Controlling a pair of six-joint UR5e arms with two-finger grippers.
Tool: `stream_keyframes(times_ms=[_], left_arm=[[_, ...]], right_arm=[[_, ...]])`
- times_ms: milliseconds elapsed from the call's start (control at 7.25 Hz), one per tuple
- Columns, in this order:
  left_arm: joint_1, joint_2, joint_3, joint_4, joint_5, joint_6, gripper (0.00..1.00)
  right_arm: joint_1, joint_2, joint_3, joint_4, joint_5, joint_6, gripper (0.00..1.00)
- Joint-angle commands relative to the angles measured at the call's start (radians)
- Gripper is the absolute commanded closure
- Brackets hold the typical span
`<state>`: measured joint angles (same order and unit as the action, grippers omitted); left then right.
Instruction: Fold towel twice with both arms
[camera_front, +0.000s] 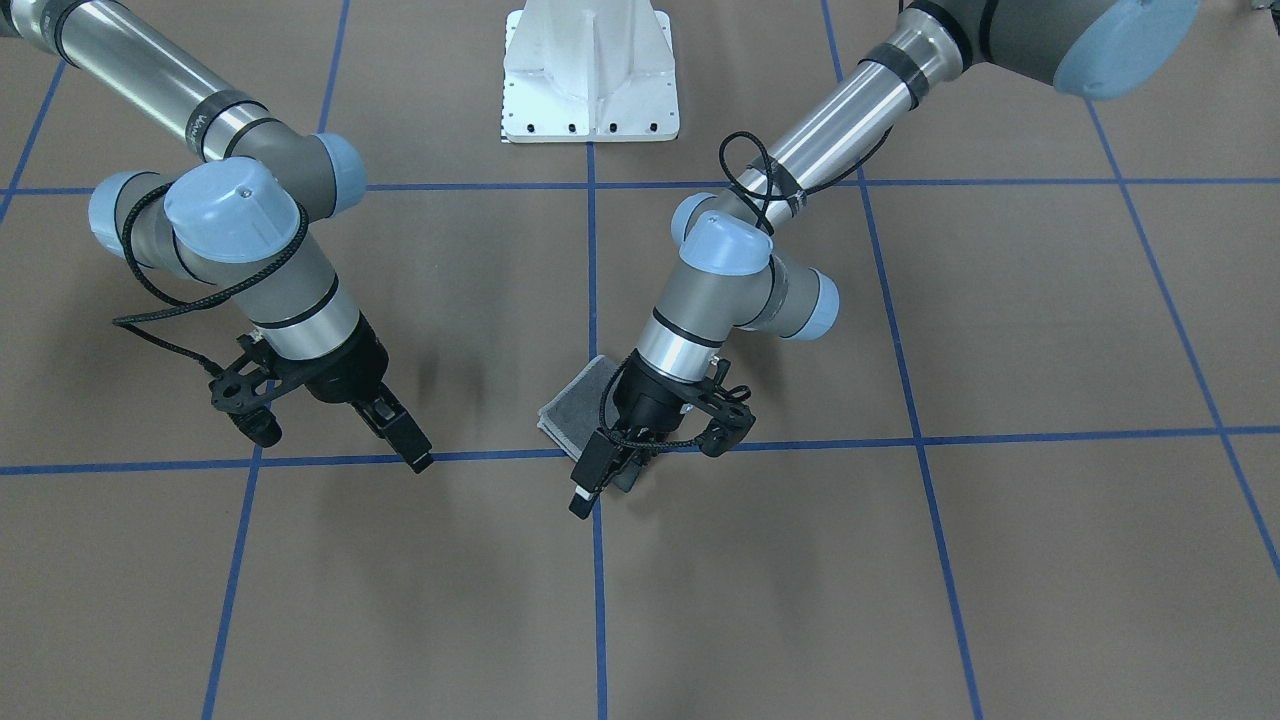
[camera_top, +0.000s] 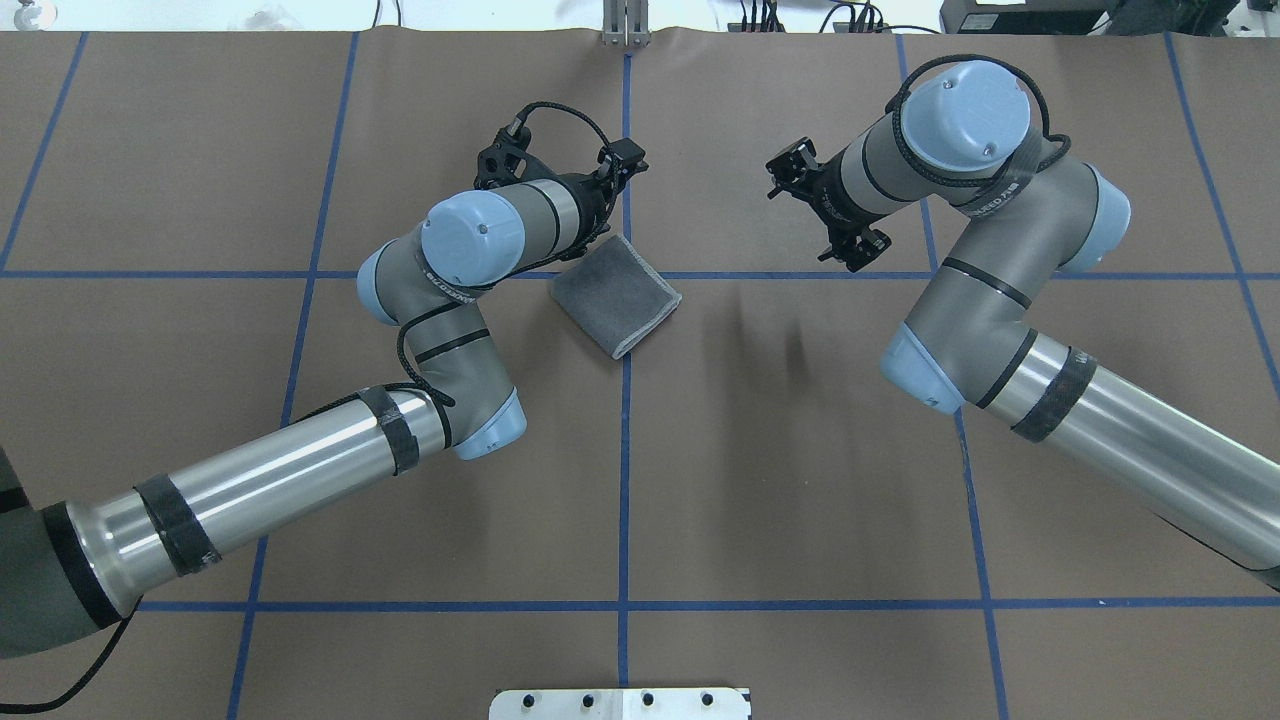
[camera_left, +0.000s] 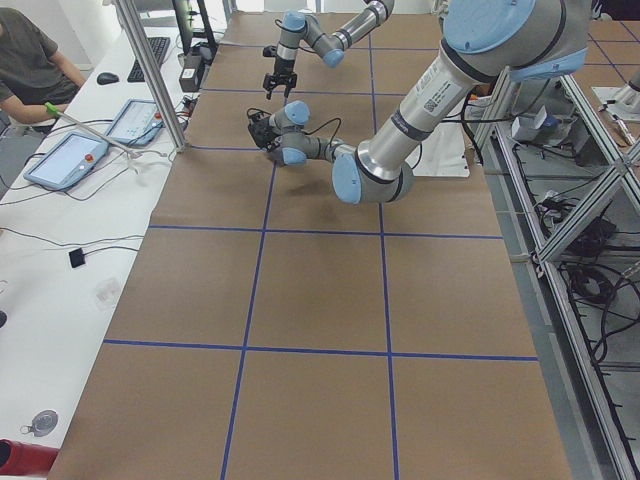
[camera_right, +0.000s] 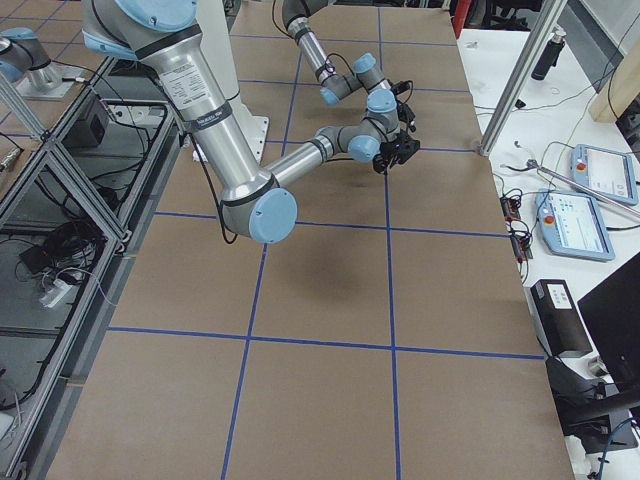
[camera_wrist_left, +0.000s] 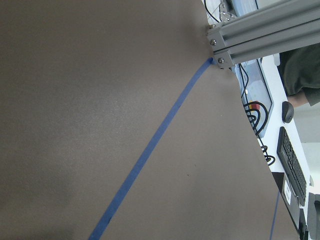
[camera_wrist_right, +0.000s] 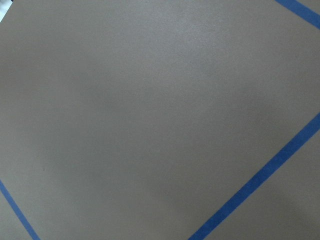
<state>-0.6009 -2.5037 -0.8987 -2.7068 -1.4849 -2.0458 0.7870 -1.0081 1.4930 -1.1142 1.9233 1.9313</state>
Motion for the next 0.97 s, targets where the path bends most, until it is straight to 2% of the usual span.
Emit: stream_keyframes(times_ms=[0, 138, 414, 690, 828], left_arm=[[-0.038, -0.001, 0.001, 0.015, -0.008, 0.059, 0.00], [-0.101, 0.000, -0.011, 0.048, -0.102, 0.079, 0.00], [-0.236, 0.031, -0.112, 0.206, -0.306, 0.189, 0.00], [-0.412, 0.171, -0.245, 0.321, -0.569, 0.417, 0.00], [-0.501, 0.290, -0.325, 0.338, -0.656, 0.628, 0.00]], right_arm=[[0.001, 0.000, 0.004, -0.004, 0.000, 0.000, 0.00], [0.018, -0.001, 0.003, -0.013, 0.000, -0.003, 0.00], [0.082, -0.003, 0.001, -0.051, 0.035, -0.130, 0.00], [0.182, -0.052, -0.007, -0.050, 0.110, -0.370, 0.00], [0.242, -0.101, -0.004, -0.049, 0.162, -0.541, 0.00]])
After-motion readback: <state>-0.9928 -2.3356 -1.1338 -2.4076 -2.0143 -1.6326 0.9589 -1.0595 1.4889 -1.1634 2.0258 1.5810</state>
